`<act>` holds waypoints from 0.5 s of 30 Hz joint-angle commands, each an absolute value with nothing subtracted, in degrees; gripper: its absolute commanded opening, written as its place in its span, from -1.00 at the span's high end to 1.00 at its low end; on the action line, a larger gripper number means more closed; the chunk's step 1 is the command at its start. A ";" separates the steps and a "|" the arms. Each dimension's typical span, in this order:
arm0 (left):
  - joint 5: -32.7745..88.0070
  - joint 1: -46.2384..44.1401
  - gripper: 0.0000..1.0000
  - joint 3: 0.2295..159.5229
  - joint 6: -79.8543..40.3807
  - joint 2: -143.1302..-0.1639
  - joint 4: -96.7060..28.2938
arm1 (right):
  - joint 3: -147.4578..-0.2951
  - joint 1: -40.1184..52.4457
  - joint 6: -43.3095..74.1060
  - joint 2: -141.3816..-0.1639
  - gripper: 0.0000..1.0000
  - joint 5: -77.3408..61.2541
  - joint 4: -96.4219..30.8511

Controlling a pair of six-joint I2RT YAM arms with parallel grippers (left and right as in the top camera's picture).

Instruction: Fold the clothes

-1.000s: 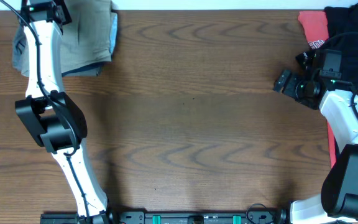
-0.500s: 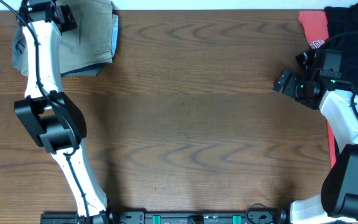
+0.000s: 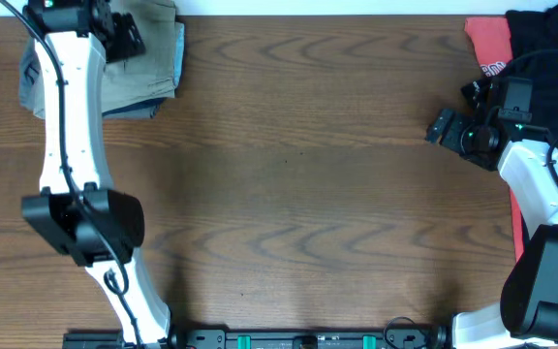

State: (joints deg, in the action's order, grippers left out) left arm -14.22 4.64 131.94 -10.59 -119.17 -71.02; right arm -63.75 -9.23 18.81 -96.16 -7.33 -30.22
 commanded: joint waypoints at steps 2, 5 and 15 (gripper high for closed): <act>-7.42 3.16 -0.96 132.73 -13.37 -115.94 -78.28 | -64.97 -9.45 18.15 -96.14 -0.99 -7.55 -30.20; -1.96 2.39 -0.96 132.73 -13.45 -114.02 -83.92 | -64.97 -9.45 18.15 -96.14 -0.98 -7.53 -30.20; -0.19 1.52 -0.96 132.70 -19.20 -112.09 -95.11 | -64.97 -9.45 18.15 -96.14 -0.98 -7.53 -30.20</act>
State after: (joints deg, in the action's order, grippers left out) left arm -1.41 1.43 131.98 -16.82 -112.57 -92.25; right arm -63.75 -9.23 18.81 -96.16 -7.33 -30.17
